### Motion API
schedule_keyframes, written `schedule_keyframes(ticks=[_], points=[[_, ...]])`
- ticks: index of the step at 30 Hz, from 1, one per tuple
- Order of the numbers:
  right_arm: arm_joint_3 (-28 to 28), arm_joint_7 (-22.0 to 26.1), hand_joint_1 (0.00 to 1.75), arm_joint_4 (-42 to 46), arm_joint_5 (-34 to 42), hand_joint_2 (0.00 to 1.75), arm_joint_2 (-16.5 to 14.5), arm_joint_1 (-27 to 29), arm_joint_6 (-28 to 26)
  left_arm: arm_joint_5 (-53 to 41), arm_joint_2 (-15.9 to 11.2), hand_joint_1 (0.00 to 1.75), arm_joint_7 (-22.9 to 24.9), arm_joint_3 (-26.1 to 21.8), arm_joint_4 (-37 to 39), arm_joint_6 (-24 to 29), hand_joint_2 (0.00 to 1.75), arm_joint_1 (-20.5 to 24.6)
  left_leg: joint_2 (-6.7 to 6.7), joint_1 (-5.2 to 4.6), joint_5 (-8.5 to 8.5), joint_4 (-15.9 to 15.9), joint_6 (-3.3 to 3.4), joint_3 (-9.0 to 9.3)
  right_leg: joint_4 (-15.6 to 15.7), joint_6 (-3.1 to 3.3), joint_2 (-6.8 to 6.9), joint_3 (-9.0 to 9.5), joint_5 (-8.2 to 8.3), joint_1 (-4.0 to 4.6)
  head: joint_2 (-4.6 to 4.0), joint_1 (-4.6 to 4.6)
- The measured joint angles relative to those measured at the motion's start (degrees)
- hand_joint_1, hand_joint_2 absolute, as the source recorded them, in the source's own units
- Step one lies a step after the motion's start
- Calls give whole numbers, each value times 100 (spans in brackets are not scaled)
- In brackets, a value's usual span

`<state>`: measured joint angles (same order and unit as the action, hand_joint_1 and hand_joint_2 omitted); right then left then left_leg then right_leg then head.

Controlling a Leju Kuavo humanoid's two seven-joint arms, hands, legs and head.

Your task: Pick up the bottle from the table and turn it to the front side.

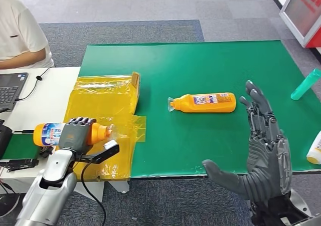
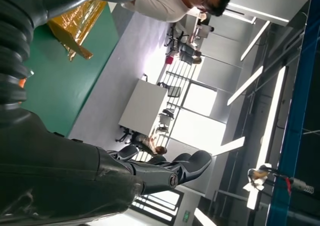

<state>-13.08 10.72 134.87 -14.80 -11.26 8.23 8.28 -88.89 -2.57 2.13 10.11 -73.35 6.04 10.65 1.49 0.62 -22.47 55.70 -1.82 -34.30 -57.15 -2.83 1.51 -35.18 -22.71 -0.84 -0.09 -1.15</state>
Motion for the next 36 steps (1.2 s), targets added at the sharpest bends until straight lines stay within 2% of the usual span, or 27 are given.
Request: schedule_keyframes(ticks=[6, 10, 16, 23, 36], points=[[103, 58, 0, 132, 288, 175, 9, 132, 306, 0, -77, 175, -226, -560, -37, -391, 175, 6, 0, 0, 0, 0, 0, 0, 0, 0, 0, 1, -1, 0, 0, -1], [199, 222, 0, 163, 313, 175, 38, 362, 343, 0, -111, 175, -256, -921, -50, -436, 175, 0, 0, 0, -1, 0, 0, 0, 0, 0, 0, 0, -1, 0, 0, 1], [258, 316, 0, 180, 302, 175, 54, 505, 343, 0, -140, 175, -234, -1081, -48, -439, 175, 0, 0, 1, -1, 0, 0, 0, 0, 1, 0, 0, -1, 1, -2, 1], [308, 178, 0, 168, 363, 175, 55, 406, 448, 0, -75, 175, -318, -983, -39, -389, 175, 5, 0, 0, 0, 0, 0, 0, 0, 0, 0, 0, 0, 0, -1, -1], [314, 148, 0, 117, 420, 175, 53, 170, 553, 0, 89, 175, -233, -129, 107, -336, 175, 409, 0, 0, 1, 0, 0, 0, 0, -1, 0, 0, 2, 0, 0, -1]])
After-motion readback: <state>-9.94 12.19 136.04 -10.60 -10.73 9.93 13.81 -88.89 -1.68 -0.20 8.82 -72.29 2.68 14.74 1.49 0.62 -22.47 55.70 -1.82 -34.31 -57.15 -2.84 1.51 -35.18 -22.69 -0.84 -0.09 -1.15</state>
